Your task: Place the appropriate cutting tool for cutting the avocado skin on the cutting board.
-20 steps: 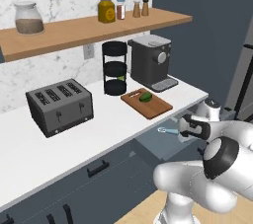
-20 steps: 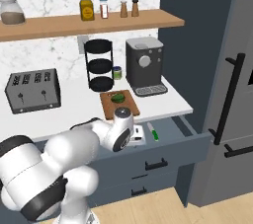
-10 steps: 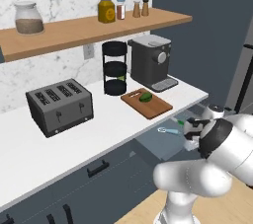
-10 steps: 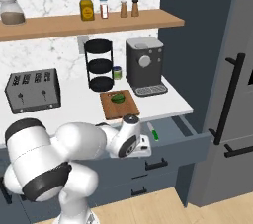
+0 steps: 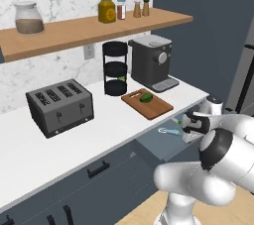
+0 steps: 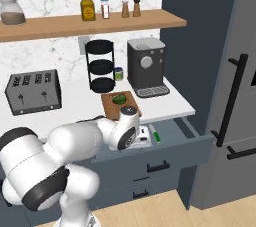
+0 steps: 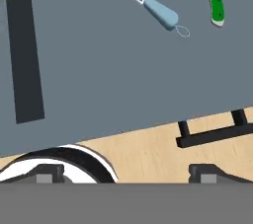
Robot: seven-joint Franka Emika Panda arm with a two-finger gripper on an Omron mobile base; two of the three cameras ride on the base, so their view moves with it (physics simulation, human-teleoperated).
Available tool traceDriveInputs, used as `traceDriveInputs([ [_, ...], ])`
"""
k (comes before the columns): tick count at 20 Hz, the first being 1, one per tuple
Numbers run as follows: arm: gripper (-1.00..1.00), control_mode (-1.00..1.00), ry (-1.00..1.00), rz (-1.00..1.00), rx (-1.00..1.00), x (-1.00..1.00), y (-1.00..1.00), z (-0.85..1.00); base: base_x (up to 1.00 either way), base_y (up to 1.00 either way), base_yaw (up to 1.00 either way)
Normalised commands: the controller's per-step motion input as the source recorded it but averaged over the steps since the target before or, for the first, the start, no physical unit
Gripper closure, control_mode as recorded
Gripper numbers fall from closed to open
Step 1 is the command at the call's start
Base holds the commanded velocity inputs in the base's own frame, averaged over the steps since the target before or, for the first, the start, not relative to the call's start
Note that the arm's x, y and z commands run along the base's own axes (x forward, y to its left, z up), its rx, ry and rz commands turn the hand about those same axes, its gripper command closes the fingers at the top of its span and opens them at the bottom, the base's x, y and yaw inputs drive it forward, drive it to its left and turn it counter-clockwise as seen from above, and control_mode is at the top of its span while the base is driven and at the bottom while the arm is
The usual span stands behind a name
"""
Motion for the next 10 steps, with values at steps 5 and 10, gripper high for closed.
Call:
traceDriveInputs([
  [5,-1.0,-1.0,0.03,0.0,0.0,0.75,0.07,0.01,0.0,0.0,0.0],
  [10,-1.0,-1.0,0.01,0.01,0.01,0.52,-0.04,-0.23,0.0,0.0,0.0],
])
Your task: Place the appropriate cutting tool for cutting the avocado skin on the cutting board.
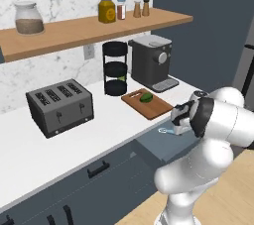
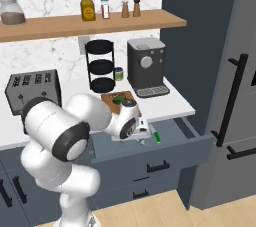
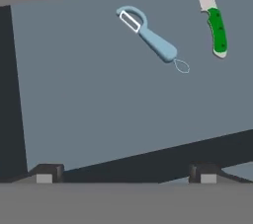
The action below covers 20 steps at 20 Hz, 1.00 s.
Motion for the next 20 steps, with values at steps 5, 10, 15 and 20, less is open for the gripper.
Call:
traceDriveInputs([
  [5,-1.0,-1.0,0.0,0.01,0.0,0.15,-0.05,-0.62,0.0,0.0,0.0],
  [10,-1.0,-1.0,0.04,0.0,0.0,0.08,0.0,-0.59,0.0,0.0,0.0],
  [15,-1.0,-1.0,0.0,0.0,0.0,-0.42,-0.26,-0.03,0.0,0.0,0.0],
  [20,-1.0,-1.0,0.04,0.0,0.0,-0.67,-0.42,0.0,0.0,0.0,0.0],
])
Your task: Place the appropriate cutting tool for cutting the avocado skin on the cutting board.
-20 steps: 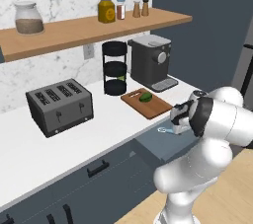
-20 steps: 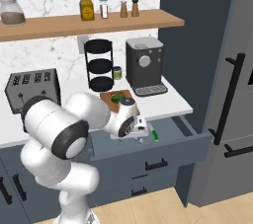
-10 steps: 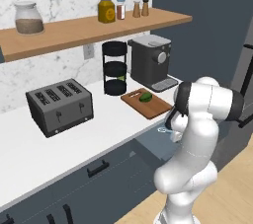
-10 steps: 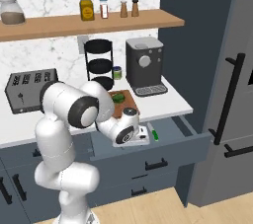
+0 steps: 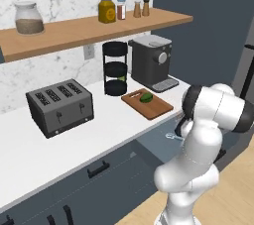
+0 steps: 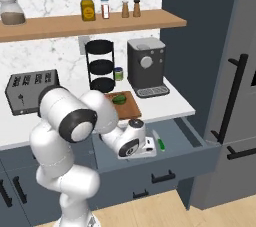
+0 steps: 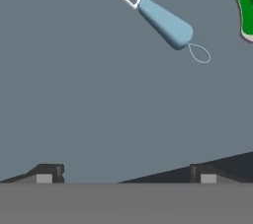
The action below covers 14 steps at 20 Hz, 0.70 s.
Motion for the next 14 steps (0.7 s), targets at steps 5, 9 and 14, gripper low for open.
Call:
traceDriveInputs([
  [5,-1.0,-1.0,0.11,0.0,0.0,-0.58,-0.42,0.0,0.0,0.0,0.0],
  [9,-1.0,-1.0,0.09,0.0,0.0,-0.19,-0.39,0.36,0.0,0.0,0.0],
  [14,-1.0,-1.0,0.02,0.02,0.02,0.56,-0.53,0.8,0.0,0.0,0.0],
])
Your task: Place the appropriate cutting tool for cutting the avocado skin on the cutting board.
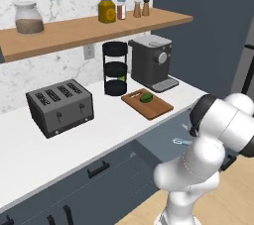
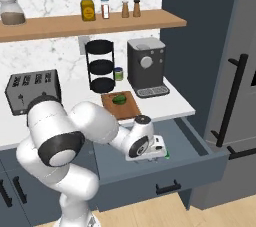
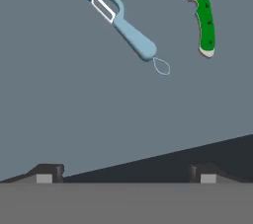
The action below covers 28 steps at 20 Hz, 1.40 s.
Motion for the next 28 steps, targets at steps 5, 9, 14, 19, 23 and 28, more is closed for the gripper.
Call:
traceDriveInputs([
  [5,-1.0,-1.0,0.0,0.07,0.09,0.97,-0.49,0.26,0.0,0.0,0.0],
  [9,-1.0,-1.0,0.0,0.08,0.12,0.83,-0.48,-0.02,0.0,0.0,0.0],
  [14,-1.0,-1.0,0.03,0.05,0.02,0.57,-0.36,-0.2,0.0,0.0,0.0],
  [19,-1.0,-1.0,0.15,0.0,-0.01,0.44,0.0,-0.26,0.0,0.0,0.0],
  [23,-1.0,-1.0,0.13,0.0,-0.01,0.36,0.01,-0.42,0.0,0.0,0.0],
  [28,-1.0,-1.0,0.06,0.01,0.0,0.4,-0.01,-0.3,0.0,0.0,0.0],
])
